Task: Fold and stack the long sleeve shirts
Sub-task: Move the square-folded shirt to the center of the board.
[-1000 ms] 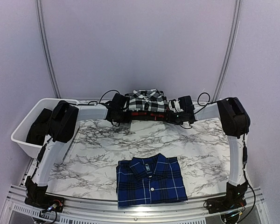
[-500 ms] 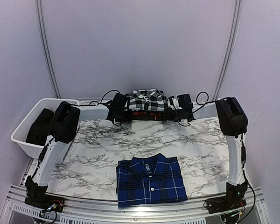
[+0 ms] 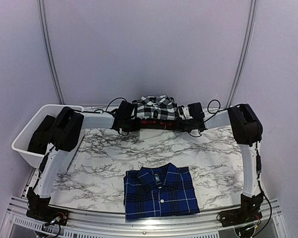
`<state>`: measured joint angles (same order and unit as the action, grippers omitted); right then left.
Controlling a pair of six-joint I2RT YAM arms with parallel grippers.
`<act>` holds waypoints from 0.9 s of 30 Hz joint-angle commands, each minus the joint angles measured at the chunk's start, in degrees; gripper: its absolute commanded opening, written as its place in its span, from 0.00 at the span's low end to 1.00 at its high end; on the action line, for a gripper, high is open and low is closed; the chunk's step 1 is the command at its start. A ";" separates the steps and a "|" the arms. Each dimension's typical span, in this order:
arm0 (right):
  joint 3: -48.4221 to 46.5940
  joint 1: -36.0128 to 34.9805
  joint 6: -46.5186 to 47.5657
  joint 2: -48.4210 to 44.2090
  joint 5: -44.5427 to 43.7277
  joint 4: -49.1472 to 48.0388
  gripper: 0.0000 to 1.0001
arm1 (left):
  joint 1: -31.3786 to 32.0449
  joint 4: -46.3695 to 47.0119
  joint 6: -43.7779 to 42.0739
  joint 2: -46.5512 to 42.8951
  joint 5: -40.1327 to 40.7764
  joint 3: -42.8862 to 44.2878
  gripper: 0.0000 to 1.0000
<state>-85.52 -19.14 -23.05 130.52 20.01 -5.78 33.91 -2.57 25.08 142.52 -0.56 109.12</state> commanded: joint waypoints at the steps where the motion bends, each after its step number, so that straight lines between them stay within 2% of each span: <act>1: 4.71 -1.50 -1.50 -5.21 0.11 1.73 0.00 | 1.51 0.67 2.30 -7.27 0.20 -7.78 0.00; 8: 17.77 -3.95 -4.33 -14.55 -1.02 -0.42 0.00 | 5.26 4.35 5.32 -18.42 4.28 -23.52 0.00; 16: 33.65 -8.97 -8.79 -25.98 -3.17 -3.31 0.00 | 10.49 6.18 12.62 -30.15 8.50 -40.98 0.00; 24: 41.29 -12.50 -11.37 -34.60 -5.88 -2.66 0.01 | 13.39 6.19 15.80 -34.90 10.41 -48.06 0.00; 26: 41.35 -12.50 -10.90 -35.93 -7.18 -1.08 0.05 | 13.71 6.04 15.72 -35.55 9.96 -48.01 0.00; 27: 41.00 -12.49 -10.61 -36.57 -7.77 -0.17 0.13 | 13.81 5.67 15.59 -35.82 9.76 -47.73 0.00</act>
<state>-44.27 -31.79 -33.01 97.23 16.73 -8.43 47.81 3.66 39.53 109.62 6.96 61.69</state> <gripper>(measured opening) 0.043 0.007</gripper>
